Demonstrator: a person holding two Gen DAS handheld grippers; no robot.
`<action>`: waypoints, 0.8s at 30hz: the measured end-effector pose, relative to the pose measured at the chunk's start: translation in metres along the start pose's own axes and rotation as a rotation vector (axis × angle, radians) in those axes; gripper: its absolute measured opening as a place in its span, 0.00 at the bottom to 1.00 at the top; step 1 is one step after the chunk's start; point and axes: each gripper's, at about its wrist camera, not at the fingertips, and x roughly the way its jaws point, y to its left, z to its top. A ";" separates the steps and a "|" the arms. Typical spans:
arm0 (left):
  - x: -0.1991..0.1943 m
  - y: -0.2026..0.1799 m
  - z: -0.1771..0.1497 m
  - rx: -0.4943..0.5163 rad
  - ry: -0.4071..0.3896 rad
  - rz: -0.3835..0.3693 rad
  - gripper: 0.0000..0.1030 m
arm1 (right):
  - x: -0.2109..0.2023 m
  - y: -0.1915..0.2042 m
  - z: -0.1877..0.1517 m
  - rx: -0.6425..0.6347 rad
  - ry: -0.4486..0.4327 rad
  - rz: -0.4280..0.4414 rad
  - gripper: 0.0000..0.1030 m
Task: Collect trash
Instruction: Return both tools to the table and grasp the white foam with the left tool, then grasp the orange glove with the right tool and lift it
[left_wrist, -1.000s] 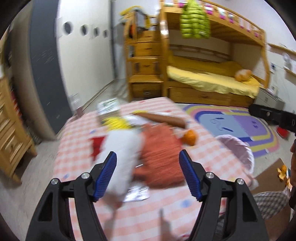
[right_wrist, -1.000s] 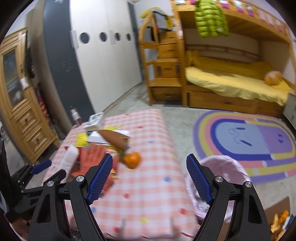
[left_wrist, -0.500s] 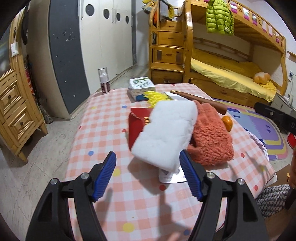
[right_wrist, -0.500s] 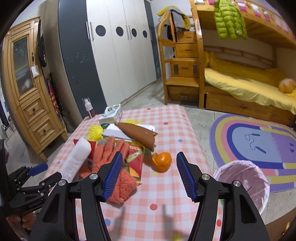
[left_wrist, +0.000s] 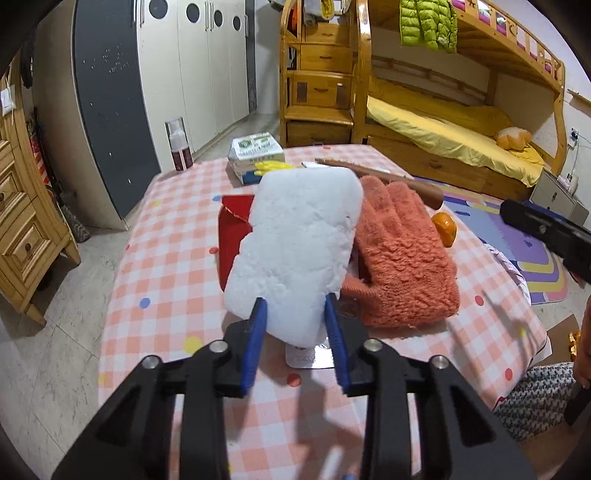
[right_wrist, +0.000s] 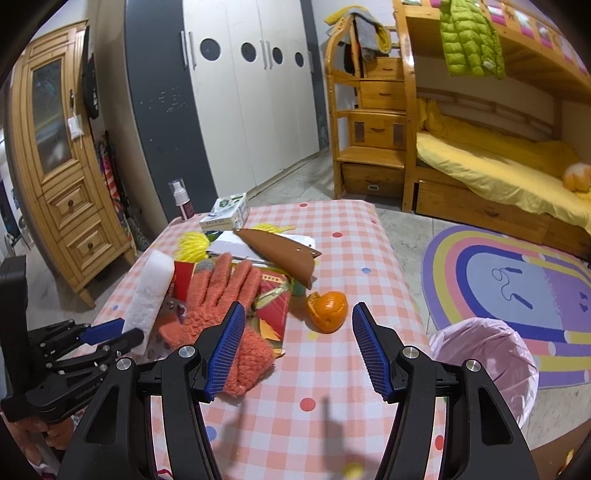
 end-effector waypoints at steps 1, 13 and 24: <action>-0.005 0.000 -0.001 0.000 -0.017 0.010 0.27 | -0.001 0.002 -0.001 -0.009 -0.001 0.004 0.59; -0.037 0.016 0.003 -0.065 -0.124 0.099 0.28 | 0.027 0.043 -0.020 -0.144 0.153 0.060 0.78; -0.027 0.019 0.003 -0.046 -0.091 0.140 0.28 | 0.068 0.046 -0.018 -0.091 0.273 0.062 0.73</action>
